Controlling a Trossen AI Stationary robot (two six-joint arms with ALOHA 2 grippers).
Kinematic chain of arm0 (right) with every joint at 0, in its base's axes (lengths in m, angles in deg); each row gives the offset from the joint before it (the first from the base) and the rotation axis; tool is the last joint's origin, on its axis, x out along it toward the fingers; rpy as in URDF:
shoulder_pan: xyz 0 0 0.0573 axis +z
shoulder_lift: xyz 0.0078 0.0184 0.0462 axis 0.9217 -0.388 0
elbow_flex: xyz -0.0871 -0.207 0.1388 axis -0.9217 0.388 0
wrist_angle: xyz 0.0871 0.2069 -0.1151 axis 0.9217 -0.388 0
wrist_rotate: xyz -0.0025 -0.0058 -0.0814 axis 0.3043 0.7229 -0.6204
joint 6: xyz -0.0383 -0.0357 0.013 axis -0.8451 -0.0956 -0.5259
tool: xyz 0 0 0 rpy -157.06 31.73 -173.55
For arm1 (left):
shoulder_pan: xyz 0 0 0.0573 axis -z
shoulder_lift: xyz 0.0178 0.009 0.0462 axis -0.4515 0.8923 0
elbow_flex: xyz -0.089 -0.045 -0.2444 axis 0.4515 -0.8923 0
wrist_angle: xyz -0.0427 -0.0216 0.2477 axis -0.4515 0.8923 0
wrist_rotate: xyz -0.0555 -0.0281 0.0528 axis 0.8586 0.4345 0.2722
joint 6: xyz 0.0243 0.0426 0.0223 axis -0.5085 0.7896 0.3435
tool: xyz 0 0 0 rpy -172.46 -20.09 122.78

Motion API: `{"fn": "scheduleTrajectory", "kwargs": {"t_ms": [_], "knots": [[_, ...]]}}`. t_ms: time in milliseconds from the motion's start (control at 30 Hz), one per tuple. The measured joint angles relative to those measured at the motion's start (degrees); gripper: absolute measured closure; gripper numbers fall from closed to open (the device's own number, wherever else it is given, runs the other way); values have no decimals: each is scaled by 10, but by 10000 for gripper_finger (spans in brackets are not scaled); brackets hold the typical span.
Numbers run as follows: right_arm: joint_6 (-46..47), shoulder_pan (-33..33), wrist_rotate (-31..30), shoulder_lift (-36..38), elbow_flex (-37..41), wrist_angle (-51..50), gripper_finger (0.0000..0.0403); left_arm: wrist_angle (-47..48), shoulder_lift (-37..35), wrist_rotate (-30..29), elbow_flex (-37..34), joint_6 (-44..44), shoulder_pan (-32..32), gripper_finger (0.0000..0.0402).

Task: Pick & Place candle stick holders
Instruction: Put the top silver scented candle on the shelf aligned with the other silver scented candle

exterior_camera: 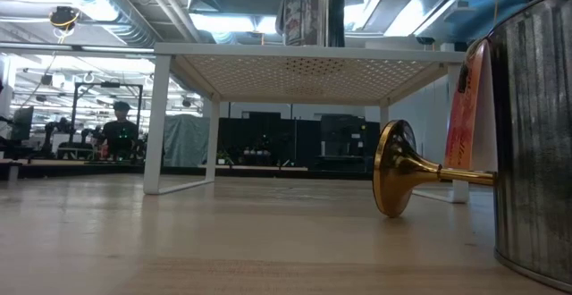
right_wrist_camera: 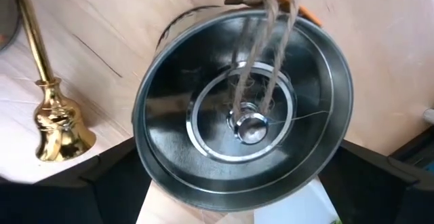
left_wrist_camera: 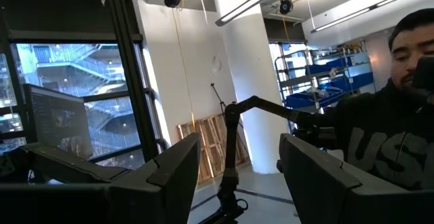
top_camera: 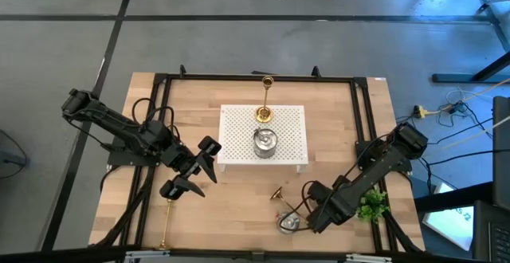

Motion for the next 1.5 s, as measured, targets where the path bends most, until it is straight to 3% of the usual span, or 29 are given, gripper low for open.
{"fn": "scheduleTrajectory", "kwargs": {"t_ms": [1200,1367,1500], "knots": [[-33,-33,-2,1,-24,35,29,0,0,-9,0,0,0,203],[-47,-33,37,1,-24,67,29,0,0,-9,0,0,0,203],[-48,-33,32,1,-25,80,29,0,0,-9,0,0,0,203]]}}
